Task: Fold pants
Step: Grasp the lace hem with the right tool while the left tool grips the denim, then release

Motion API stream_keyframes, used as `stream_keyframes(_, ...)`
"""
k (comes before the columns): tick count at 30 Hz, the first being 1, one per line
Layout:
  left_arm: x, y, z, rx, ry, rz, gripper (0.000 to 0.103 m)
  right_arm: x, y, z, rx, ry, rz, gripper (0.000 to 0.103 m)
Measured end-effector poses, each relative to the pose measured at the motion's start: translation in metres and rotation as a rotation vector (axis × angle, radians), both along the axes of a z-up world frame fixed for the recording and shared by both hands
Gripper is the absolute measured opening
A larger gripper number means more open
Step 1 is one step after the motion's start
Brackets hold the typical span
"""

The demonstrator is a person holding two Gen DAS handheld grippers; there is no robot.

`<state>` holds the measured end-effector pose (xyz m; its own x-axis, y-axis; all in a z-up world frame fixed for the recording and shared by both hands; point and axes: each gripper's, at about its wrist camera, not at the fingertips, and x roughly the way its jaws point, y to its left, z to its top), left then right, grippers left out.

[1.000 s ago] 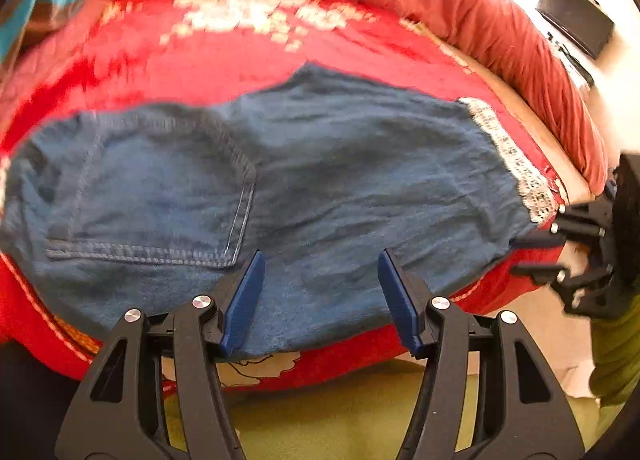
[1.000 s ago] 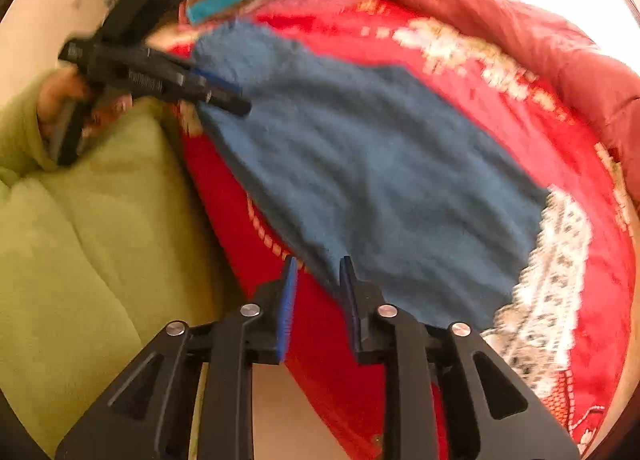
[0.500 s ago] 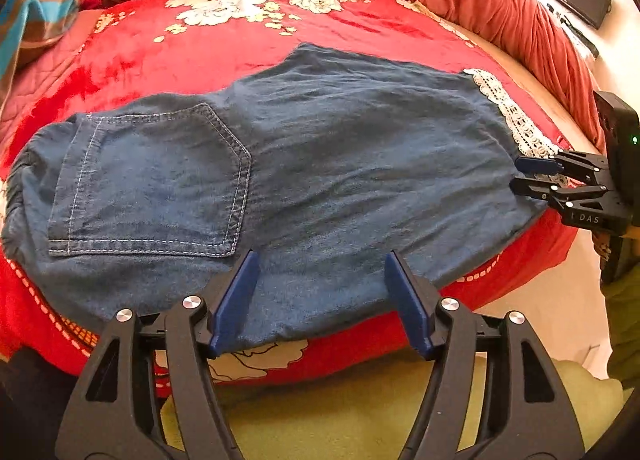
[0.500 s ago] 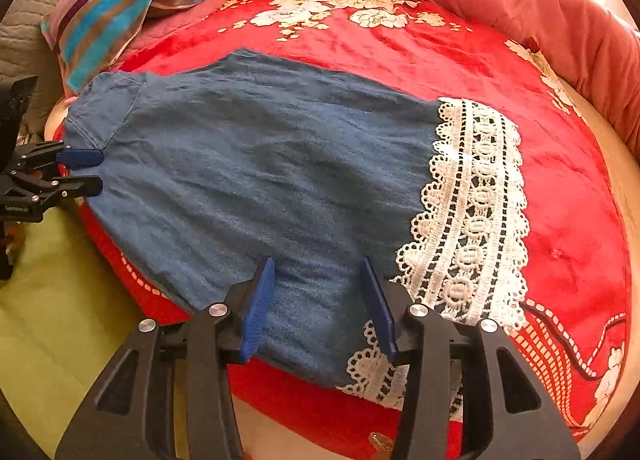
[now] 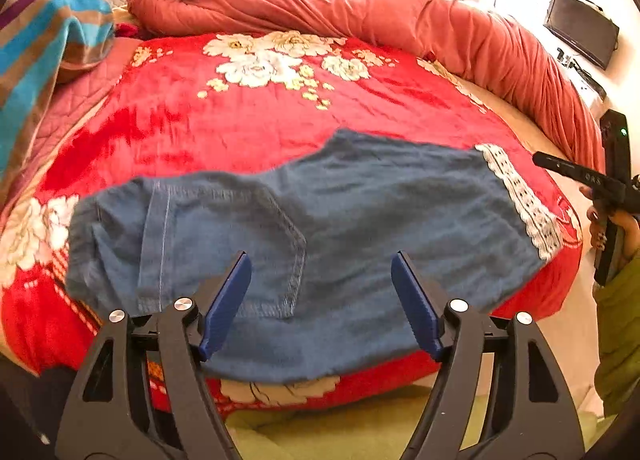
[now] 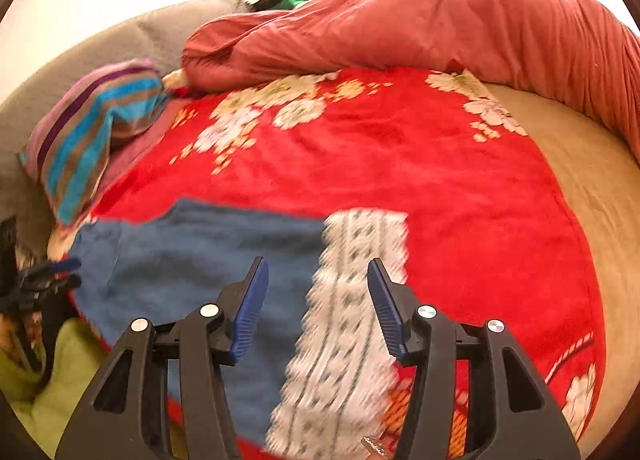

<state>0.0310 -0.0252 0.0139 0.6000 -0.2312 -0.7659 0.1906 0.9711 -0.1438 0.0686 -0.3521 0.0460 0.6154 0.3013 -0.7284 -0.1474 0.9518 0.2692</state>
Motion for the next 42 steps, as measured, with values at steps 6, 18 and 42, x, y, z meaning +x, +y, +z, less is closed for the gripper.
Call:
stream_keyframes(6, 0.03, -0.005, 0.01, 0.0, -0.004, -0.008, 0.065, 0.052, -0.019, -0.029, 0.026, 0.093, -0.023, 0.05)
stream_keyframes(18, 0.123, -0.034, -0.009, 0.022, 0.081, -0.045, 0.065, 0.083, -0.027, -0.078, 0.114, 0.199, -0.014, 0.051)
stream_keyframes(42, 0.162, -0.059, -0.044, -0.012, 0.078, -0.033, 0.003, 0.089, -0.008, -0.05, -0.036, 0.031, 0.066, 0.02)
